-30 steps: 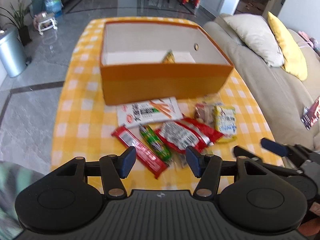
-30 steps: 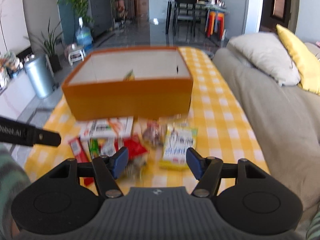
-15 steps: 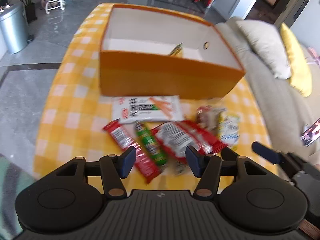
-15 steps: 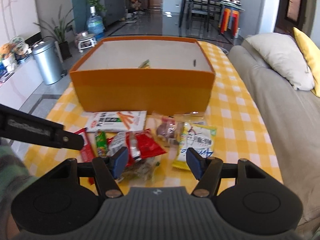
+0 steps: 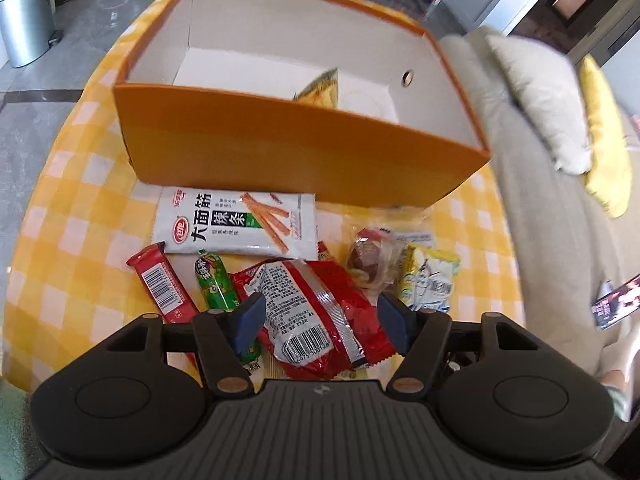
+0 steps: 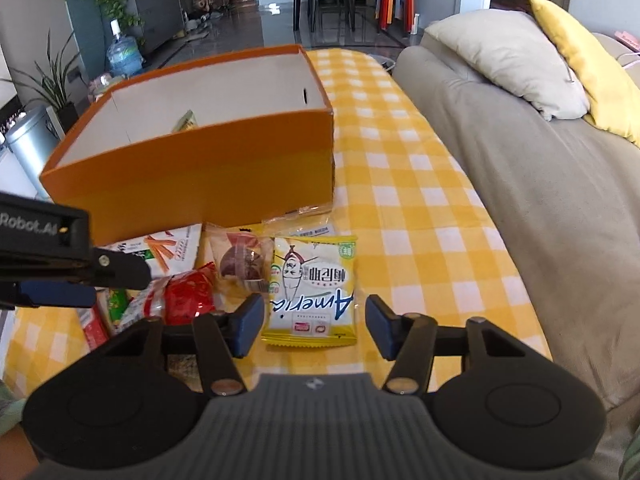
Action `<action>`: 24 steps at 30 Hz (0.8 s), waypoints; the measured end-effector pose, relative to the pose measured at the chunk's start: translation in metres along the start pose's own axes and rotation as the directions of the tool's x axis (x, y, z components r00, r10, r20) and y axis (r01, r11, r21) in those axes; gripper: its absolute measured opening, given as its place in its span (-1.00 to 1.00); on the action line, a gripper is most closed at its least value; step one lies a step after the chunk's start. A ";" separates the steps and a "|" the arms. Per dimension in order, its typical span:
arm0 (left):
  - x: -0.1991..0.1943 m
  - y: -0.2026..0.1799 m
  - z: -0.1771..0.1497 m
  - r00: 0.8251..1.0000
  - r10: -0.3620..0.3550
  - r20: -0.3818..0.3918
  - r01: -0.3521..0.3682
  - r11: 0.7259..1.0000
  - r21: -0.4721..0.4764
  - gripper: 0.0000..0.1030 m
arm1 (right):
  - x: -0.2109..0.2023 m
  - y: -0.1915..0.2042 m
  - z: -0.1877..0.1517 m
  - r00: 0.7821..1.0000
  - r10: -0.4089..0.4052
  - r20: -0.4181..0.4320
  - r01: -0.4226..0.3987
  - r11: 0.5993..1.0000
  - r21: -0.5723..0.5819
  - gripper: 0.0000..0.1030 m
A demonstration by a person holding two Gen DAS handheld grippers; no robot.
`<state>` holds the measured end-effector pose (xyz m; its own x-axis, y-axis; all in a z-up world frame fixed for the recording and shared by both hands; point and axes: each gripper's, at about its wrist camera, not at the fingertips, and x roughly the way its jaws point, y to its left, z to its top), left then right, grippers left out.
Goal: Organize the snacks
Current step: 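Grasp the red chip bag with the left tool while the right tool grasps the Ameri packet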
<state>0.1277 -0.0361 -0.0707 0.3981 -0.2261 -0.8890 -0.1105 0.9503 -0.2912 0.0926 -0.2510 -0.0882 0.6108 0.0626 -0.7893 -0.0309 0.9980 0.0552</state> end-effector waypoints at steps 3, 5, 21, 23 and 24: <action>0.008 -0.008 0.002 0.999 0.035 -0.020 -0.035 0.999 -0.002 0.47 | 0.014 -0.003 0.003 1.000 0.018 -0.025 -0.017 1.000 0.006 0.13; 0.013 -0.012 0.004 0.998 0.041 -0.038 -0.042 0.999 -0.007 0.58 | 0.023 -0.006 0.004 0.999 0.028 -0.039 -0.027 1.000 0.016 0.22; 0.050 -0.020 0.008 0.981 0.147 -0.130 -0.151 0.988 -0.024 0.81 | 0.064 -0.014 0.008 0.987 0.117 -0.114 -0.110 0.992 0.065 0.21; 0.054 -0.019 0.010 0.976 0.152 -0.157 -0.157 0.987 -0.019 0.82 | 0.066 -0.015 0.009 0.986 0.118 -0.120 -0.111 0.992 0.068 0.21; 0.055 -0.017 0.011 0.975 0.149 -0.165 -0.155 0.988 -0.023 0.82 | 0.068 -0.014 0.009 0.985 0.113 -0.129 -0.107 0.993 0.058 0.21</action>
<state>0.1609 -0.0625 -0.1105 0.2212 -0.1145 -0.9685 -0.1921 0.9685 -0.1583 0.1418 -0.2606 -0.1373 0.4961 0.1761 -0.8502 -0.0499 0.9834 0.1746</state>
